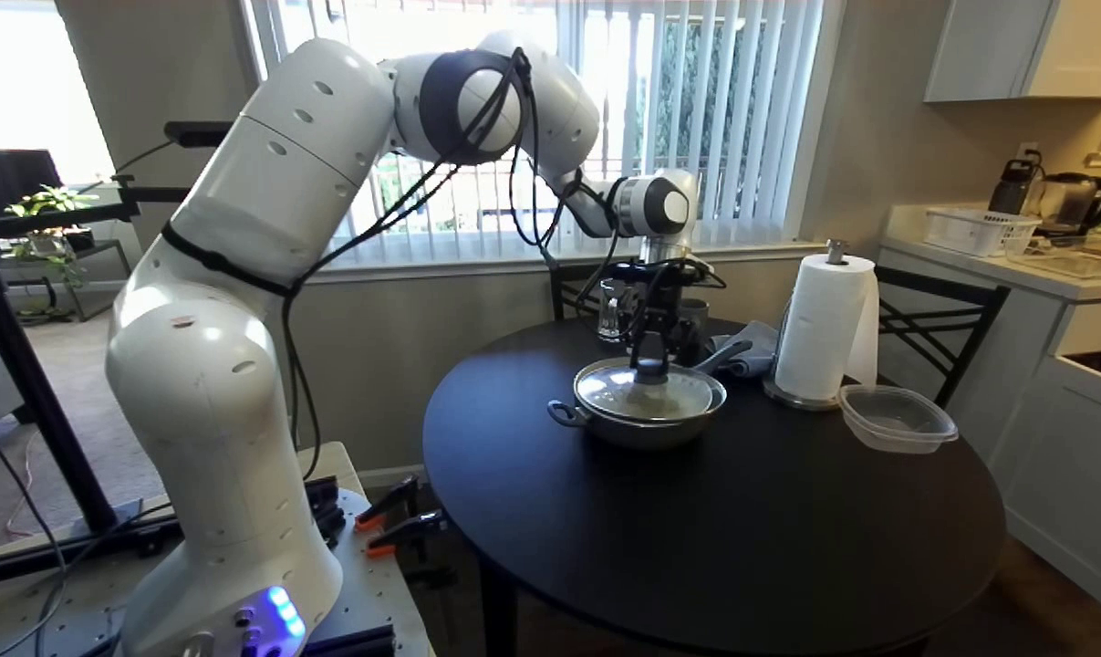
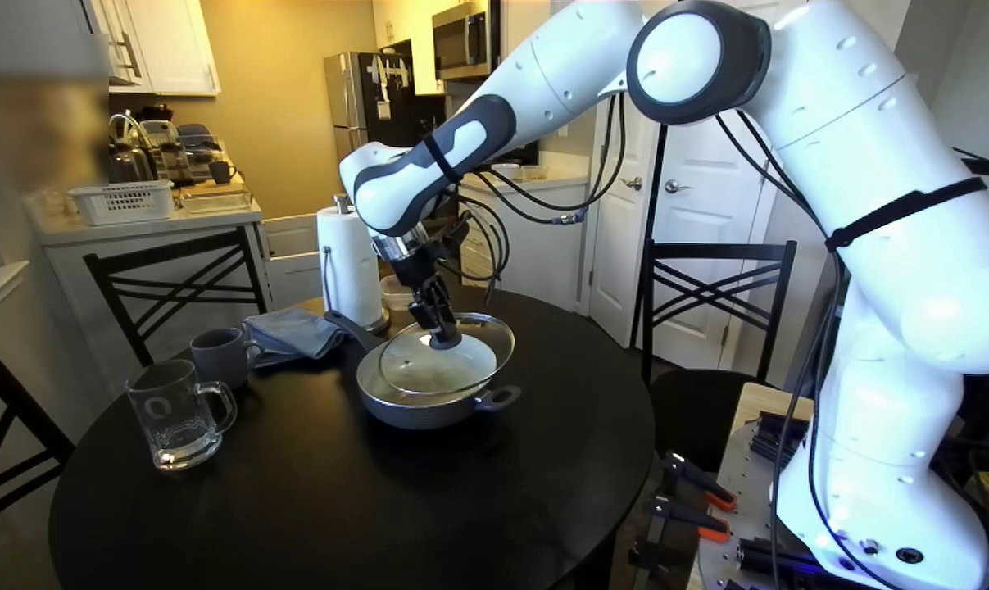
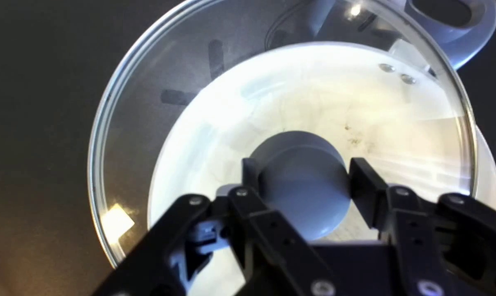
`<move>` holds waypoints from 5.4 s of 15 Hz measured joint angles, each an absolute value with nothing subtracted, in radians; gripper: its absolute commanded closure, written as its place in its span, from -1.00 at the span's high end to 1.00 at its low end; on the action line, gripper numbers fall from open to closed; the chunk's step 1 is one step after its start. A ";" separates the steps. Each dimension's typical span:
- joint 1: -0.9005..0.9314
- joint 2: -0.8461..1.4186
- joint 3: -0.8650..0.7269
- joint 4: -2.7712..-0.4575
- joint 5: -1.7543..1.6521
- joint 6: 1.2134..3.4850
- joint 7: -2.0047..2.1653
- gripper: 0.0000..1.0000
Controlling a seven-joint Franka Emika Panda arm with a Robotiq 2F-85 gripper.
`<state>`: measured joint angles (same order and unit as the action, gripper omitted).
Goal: Put the lid on the pot
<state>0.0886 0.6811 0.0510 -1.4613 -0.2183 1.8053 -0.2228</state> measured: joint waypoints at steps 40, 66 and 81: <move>0.052 0.718 0.073 -1.423 -0.150 1.894 -0.392 -0.35; 0.055 0.720 0.090 -1.429 -0.153 1.884 -0.397 -0.35; 0.055 0.710 0.081 -1.428 -0.169 1.874 -0.397 1.00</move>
